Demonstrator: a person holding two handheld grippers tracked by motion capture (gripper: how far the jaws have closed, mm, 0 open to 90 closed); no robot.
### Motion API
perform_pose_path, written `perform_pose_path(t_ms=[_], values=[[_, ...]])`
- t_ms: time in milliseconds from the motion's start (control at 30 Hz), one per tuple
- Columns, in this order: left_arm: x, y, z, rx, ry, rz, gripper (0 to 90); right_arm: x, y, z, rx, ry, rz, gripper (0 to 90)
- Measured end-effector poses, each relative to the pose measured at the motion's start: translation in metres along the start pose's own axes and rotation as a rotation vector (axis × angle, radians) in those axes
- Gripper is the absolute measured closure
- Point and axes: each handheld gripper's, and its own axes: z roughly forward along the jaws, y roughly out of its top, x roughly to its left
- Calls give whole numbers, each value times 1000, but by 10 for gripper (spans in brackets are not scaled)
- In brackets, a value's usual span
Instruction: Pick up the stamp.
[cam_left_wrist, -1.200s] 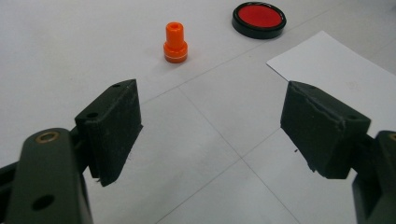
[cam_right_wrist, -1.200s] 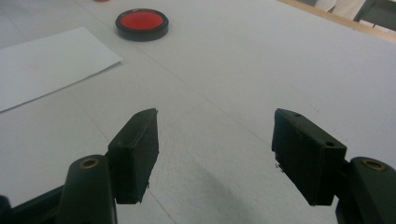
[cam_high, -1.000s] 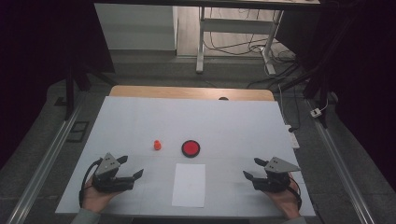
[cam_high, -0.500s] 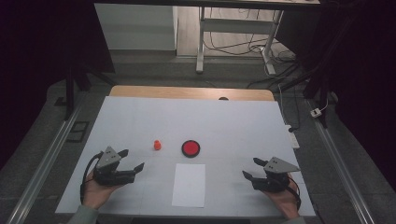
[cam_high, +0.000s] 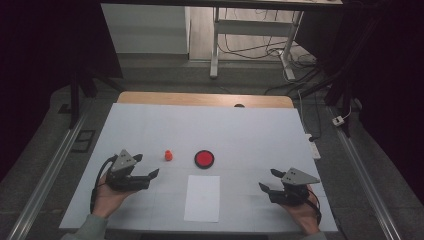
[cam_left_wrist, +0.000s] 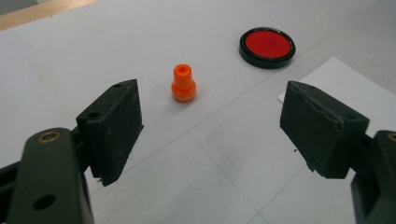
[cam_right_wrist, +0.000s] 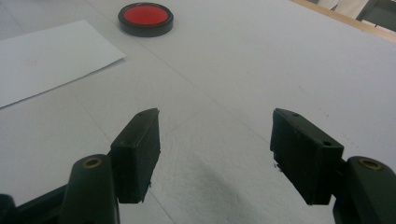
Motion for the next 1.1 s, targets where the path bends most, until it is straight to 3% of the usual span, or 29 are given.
perform_pose_path(t_ms=[433,700,900,1100], values=[[5,17,17,15,-23,-9,223,-1,1,-1,-2,-12,-4,328],[5,36,30,28,-19,9,223,-1,0,-4,-15,-8,8,329],[14,37,42,35,-15,-24,224,-1,1,-4,-13,-12,7,330],[18,35,51,57,-6,-13,224,0,1,-2,-10,-12,1,329]])
